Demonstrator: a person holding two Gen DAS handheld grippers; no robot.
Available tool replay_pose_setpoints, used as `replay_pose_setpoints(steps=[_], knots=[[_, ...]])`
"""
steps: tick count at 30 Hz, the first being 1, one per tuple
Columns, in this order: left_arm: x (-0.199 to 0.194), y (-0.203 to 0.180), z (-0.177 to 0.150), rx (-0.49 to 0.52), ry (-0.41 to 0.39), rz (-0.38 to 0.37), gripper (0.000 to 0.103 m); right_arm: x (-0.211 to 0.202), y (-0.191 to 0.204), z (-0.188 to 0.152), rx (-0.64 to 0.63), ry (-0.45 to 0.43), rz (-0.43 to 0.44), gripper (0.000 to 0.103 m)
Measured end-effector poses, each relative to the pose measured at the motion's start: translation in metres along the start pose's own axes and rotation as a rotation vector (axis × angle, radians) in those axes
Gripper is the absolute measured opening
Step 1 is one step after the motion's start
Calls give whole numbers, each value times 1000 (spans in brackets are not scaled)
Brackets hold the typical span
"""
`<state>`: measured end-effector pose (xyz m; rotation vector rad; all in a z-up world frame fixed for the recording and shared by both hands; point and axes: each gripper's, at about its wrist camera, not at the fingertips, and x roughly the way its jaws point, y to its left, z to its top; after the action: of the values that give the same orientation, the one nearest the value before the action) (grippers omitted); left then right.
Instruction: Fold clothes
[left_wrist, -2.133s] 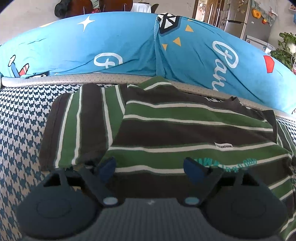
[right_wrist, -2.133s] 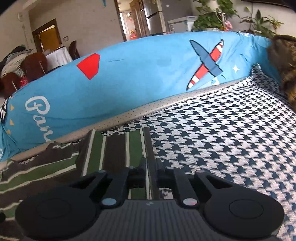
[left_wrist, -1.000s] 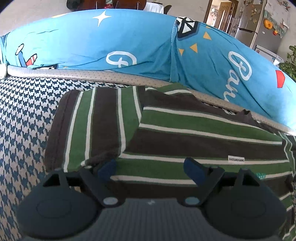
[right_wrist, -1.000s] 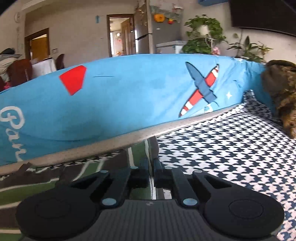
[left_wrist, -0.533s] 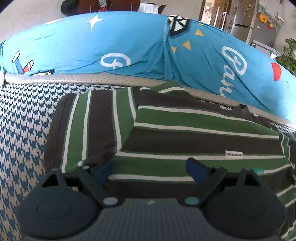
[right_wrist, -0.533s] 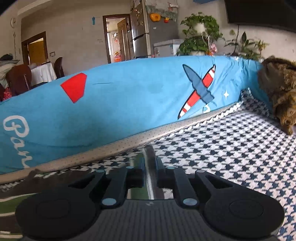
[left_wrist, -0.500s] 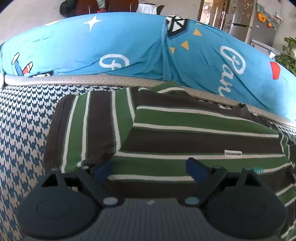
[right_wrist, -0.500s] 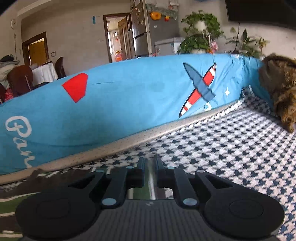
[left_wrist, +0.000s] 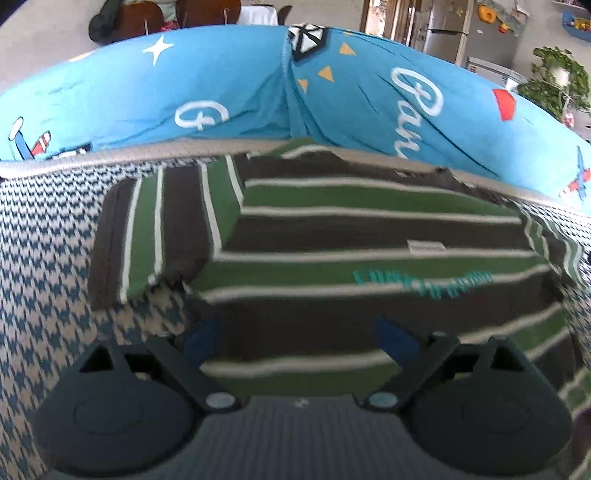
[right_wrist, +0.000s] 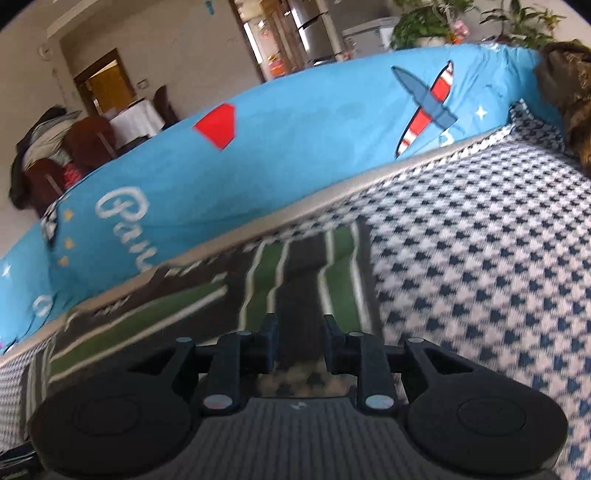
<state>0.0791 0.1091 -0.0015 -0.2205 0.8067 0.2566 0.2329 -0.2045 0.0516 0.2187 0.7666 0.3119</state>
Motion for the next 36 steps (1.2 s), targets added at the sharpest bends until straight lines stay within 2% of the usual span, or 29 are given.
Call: replay_pose_setpoints(steps=[13, 20, 27, 36], knots=[[-45, -6, -43, 56, -31, -43, 95, -43, 16, -68, -30, 105, 148, 26], [-54, -5, -63, 64, -6, -48, 95, -51, 14, -91, -59, 167, 100, 26], [-60, -7, -80, 104, 6, -31, 97, -63, 6, -102, -81, 139, 61, 25], [-75, -6, -99, 115, 10, -19, 101, -72, -3, -106, -52, 115, 5, 12]])
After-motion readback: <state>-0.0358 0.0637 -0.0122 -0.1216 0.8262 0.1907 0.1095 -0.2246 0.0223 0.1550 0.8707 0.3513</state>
